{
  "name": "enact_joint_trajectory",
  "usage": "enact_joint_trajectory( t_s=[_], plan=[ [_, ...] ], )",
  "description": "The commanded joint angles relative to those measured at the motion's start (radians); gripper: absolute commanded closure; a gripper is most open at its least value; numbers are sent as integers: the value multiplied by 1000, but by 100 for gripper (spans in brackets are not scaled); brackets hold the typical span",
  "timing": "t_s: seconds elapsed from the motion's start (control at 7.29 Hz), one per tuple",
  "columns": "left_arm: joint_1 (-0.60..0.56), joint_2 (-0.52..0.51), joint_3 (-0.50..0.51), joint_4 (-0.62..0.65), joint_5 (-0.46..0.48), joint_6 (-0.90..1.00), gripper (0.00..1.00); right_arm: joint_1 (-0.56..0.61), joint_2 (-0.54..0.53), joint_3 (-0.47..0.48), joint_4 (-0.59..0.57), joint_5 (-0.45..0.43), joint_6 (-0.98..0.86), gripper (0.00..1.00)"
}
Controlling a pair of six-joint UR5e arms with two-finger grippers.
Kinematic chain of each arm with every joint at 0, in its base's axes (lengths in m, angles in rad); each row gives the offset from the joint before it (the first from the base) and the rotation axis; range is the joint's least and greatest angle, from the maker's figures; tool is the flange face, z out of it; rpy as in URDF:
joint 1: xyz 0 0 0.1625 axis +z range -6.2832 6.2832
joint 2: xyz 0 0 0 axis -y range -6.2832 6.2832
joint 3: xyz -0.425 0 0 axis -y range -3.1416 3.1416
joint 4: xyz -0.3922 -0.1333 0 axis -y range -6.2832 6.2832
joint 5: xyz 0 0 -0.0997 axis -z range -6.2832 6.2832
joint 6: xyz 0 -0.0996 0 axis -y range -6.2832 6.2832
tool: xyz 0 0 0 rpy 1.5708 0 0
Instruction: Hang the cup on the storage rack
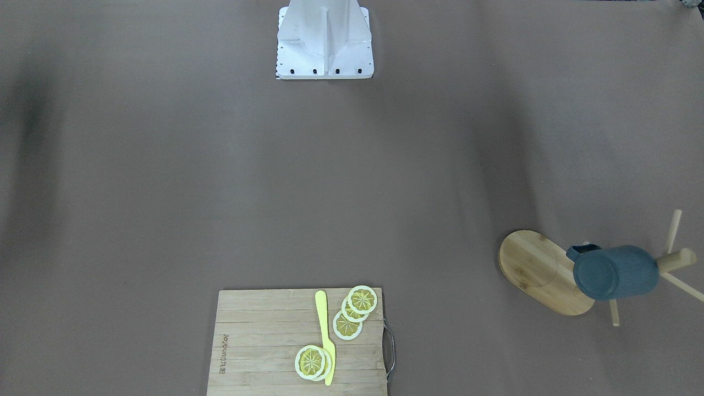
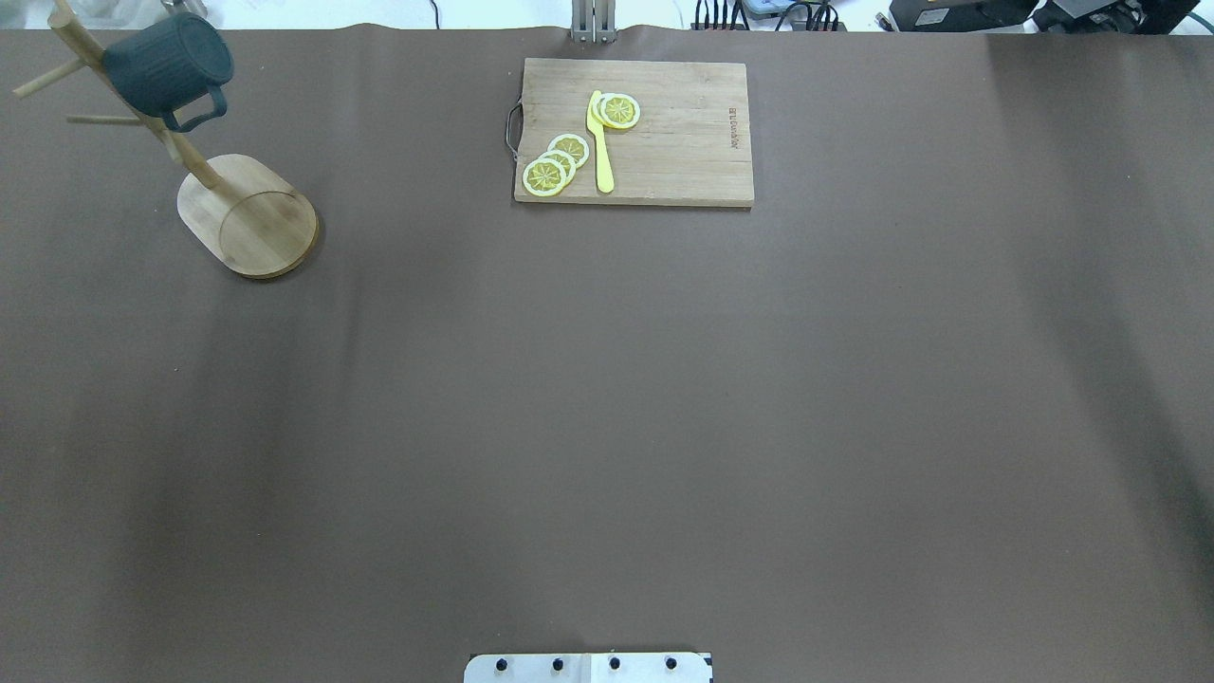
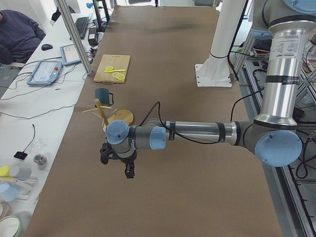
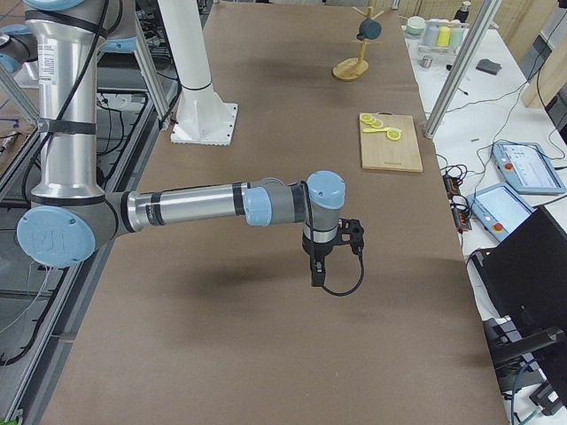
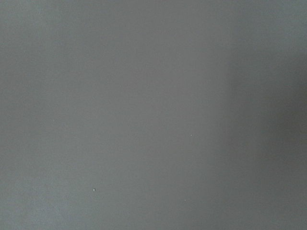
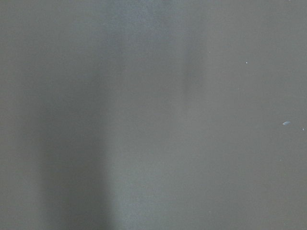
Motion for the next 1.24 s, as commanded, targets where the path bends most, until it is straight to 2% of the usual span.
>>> enact_joint_trajectory(
  t_s=[0.0, 1.1],
  plan=[
    [0, 0, 1, 0, 0, -1, 1, 0, 0, 1, 1, 4, 0, 0],
    [0, -2, 1, 2, 0, -1, 1, 0, -1, 20, 1, 4, 0, 0]
  ],
)
